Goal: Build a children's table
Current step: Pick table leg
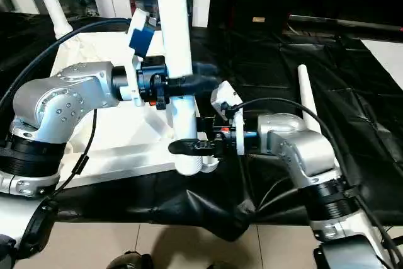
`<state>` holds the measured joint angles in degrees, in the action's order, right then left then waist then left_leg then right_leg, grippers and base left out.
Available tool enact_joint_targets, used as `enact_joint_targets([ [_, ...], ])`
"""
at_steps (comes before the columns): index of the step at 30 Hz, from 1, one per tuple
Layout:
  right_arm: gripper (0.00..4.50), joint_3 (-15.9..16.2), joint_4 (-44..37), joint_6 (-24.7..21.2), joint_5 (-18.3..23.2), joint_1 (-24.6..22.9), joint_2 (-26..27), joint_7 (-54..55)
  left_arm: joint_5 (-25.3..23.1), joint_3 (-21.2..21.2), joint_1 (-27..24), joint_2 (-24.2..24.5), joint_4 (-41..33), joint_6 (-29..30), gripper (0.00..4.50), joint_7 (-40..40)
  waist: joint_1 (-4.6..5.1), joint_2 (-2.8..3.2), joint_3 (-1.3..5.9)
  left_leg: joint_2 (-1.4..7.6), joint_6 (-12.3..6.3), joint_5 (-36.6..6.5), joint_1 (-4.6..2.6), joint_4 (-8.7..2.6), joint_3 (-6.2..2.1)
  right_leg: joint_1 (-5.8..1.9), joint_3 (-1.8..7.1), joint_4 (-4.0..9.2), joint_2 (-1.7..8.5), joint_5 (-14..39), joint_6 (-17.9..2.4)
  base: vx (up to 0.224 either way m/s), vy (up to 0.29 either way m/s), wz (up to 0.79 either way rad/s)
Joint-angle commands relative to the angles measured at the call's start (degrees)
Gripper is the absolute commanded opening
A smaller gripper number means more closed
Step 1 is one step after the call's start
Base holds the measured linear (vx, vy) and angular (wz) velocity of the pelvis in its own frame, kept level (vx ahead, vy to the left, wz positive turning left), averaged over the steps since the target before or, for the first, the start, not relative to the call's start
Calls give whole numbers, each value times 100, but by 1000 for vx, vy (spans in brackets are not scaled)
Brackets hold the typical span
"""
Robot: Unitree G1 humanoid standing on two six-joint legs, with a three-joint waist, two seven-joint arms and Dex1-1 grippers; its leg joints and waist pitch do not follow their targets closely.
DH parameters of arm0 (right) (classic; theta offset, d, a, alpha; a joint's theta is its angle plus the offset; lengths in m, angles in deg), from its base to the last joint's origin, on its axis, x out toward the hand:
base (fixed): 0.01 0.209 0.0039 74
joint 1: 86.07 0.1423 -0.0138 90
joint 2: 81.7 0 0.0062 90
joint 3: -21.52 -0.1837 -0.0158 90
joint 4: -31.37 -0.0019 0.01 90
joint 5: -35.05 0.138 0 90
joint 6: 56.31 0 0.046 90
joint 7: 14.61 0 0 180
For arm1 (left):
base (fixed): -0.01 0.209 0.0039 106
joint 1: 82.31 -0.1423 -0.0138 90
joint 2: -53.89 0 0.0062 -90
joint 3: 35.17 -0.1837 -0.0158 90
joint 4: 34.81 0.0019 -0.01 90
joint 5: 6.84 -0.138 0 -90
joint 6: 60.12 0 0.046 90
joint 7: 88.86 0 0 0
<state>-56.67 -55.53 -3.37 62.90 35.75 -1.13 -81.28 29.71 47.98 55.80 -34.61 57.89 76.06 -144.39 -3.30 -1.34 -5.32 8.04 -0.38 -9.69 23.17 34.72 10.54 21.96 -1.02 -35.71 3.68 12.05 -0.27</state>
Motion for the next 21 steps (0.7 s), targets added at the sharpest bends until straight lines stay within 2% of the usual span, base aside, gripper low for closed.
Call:
enact_joint_targets([
  [1, 303, 33, 16, 74, 26, 135, -24, -44, 16, -61, 59, 17, -148, -54, 170, -61, -1, 5, 443, 492, -114, -803, -222, -407, -171, -198, 206, 362, 479, 426, -1662, 0, 0, 0],
  [9, 303, 58, -30, 38, 78, 113, -30, -142, -25, -15, 83, -19, -83, -107, 170, -35, -8, 8, 451, 487, -136, -730, -211, -398, -172, -214, 206, 349, 484, 302, -1681, 0, 0, 0],
  [11, 269, 80, -36, 15, 80, 86, -37, -176, -52, -9, 103, -8, -41, -135, 170, -68, -9, 9, 452, 488, -150, -732, -212, -396, -173, -216, 204, 347, 485, 299, -1689, 0, 0, 0],
  [13, 265, 84, -32, 5, 79, 80, -37, -191, -58, -4, 111, -6, -26, -143, 170, -75, -11, 12, 455, 490, -154, -721, -218, -394, -171, -213, 205, 345, 486, 281, -1702, 0, 0, 0],
  [15, 231, 92, -20, -26, 64, 63, -52, -261, -61, 19, 129, -6, 0, -172, 170, -78, -10, 2, 461, 486, -155, -702, -214, -388, -168, -220, 203, 342, 484, 249, -1712, 0, 0, 0],
  [21, 194, 95, 29, -29, 49, 68, -53, -314, -68, 49, 132, 3, 14, -186, 170, -84, -14, 4, 462, 487, -146, -735, -214, -385, -169, -220, 203, 344, 488, 313, -1709, 0, 0, 0],
])
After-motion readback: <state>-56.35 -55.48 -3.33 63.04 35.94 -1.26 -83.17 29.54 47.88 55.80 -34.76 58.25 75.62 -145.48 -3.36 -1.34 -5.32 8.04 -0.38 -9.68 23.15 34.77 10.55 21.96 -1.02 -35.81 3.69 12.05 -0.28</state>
